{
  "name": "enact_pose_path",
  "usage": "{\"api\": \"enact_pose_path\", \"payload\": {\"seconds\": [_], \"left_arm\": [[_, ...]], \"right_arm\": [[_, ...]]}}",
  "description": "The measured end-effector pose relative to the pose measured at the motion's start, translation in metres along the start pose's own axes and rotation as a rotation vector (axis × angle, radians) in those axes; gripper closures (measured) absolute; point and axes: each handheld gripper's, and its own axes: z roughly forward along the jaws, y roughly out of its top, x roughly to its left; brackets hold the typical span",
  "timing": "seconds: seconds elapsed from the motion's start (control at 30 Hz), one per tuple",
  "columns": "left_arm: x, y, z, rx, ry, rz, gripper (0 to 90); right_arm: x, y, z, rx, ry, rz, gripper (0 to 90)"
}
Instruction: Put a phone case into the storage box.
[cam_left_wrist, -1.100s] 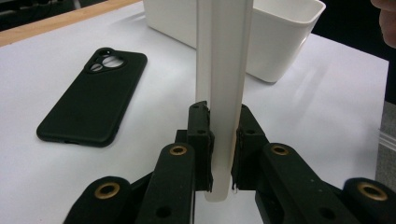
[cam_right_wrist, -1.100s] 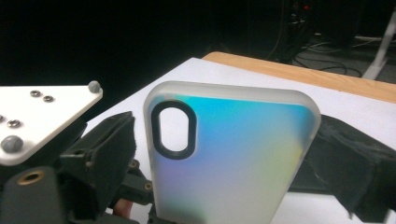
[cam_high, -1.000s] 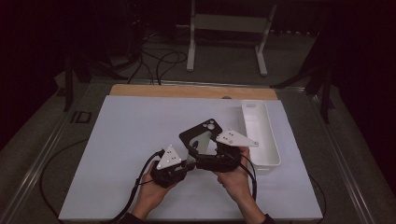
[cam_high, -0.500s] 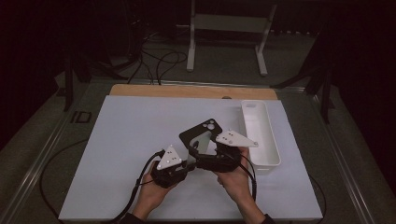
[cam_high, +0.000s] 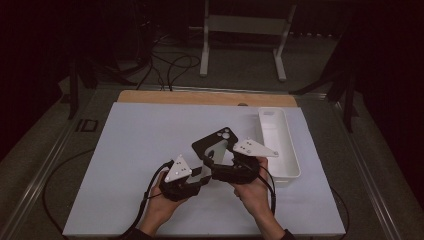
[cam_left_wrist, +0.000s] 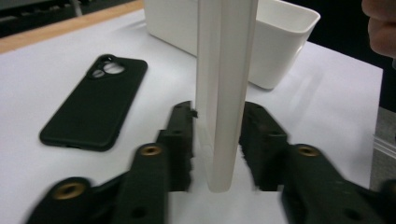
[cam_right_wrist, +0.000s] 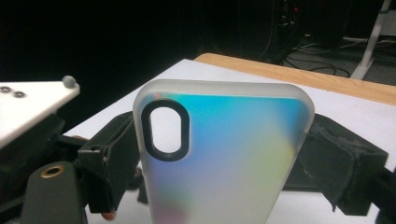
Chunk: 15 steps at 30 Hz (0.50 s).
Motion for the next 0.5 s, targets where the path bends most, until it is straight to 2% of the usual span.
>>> {"api": "enact_pose_path", "payload": {"seconds": [0.17,0.2,0.23,0.37,0.43,0.47,0.5], "left_arm": [[0.002,0.001,-0.005,-0.02,0.028,-0.014,36.8],[0.003,0.002,-0.007,-0.029,0.049,-0.019,36.8],[0.003,0.002,-0.007,-0.029,0.049,-0.019,31.0],[0.005,0.002,-0.013,-0.038,0.079,-0.028,25.3],[0.005,0.002,-0.013,-0.038,0.079,-0.028,23.4],[0.007,0.002,-0.016,-0.044,0.108,-0.034,23.4],[0.007,0.003,-0.017,-0.048,0.117,-0.04,17.6]], "right_arm": [[-0.001,0.0,-0.001,-0.002,-0.003,0.001,16.7],[-0.001,0.0,-0.001,-0.003,-0.004,-0.001,16.7],[-0.001,0.0,-0.001,-0.003,-0.004,-0.001,16.7],[-0.002,0.0,0.0,0.002,0.003,-0.002,16.7],[-0.002,0.0,0.0,0.004,0.006,0.0,16.7],[-0.002,0.0,0.0,0.004,0.006,0.0,16.6],[-0.003,0.001,0.0,0.004,0.006,-0.002,16.6]]}}
